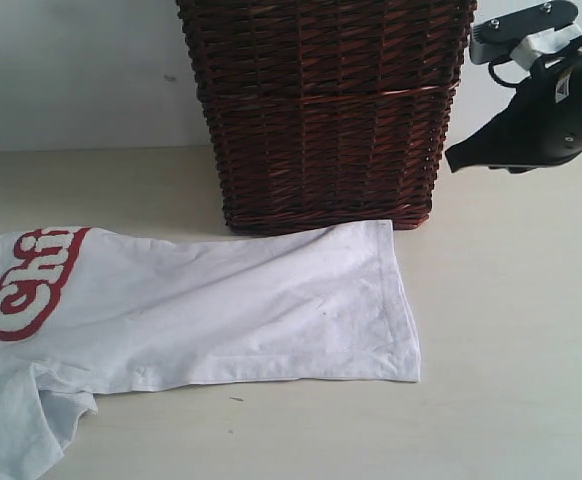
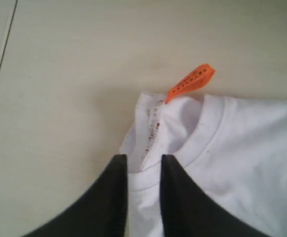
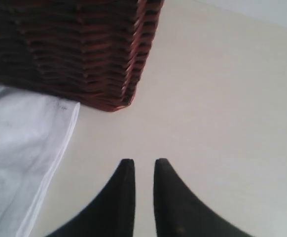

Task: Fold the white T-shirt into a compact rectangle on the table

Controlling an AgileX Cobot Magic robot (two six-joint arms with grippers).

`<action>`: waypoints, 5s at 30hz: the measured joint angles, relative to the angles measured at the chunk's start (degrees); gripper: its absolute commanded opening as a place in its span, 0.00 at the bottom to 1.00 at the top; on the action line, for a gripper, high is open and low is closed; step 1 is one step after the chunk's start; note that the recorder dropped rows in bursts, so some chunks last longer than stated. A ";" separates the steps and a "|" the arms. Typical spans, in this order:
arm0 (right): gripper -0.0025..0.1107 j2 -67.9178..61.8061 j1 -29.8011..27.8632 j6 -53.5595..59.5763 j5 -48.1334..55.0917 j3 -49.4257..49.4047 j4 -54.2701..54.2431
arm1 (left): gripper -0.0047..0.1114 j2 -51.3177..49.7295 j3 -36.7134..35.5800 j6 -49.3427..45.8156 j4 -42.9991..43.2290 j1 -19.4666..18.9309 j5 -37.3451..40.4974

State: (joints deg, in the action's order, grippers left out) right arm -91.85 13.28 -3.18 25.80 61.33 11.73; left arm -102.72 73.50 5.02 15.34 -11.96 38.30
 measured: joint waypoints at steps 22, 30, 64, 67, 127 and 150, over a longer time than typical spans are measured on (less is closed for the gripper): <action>0.02 -25.67 4.63 53.55 4.51 0.83 -54.56 | 0.04 3.90 -12.49 -42.05 -46.40 5.29 6.54; 0.02 -24.59 5.56 24.09 3.43 1.84 -29.10 | 0.17 3.90 -13.67 -45.48 -41.02 9.88 18.93; 0.02 -23.66 5.46 10.51 3.90 1.84 -13.74 | 0.04 -3.40 -20.90 -32.86 -13.66 50.53 19.76; 0.02 -23.66 5.46 10.51 3.90 1.84 -13.74 | 0.04 -1.27 -18.68 -38.18 -13.87 50.53 22.99; 0.02 -23.66 5.37 10.51 4.00 1.84 -14.07 | 0.55 11.95 -30.26 -37.48 1.26 51.04 4.79; 0.02 -23.66 5.37 10.51 4.00 1.84 -14.15 | 0.04 7.95 -35.73 25.44 70.00 50.37 0.34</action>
State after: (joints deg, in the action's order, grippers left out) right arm -115.52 18.65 7.33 29.80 63.17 -2.42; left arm -94.77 37.77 30.46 85.34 38.41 38.64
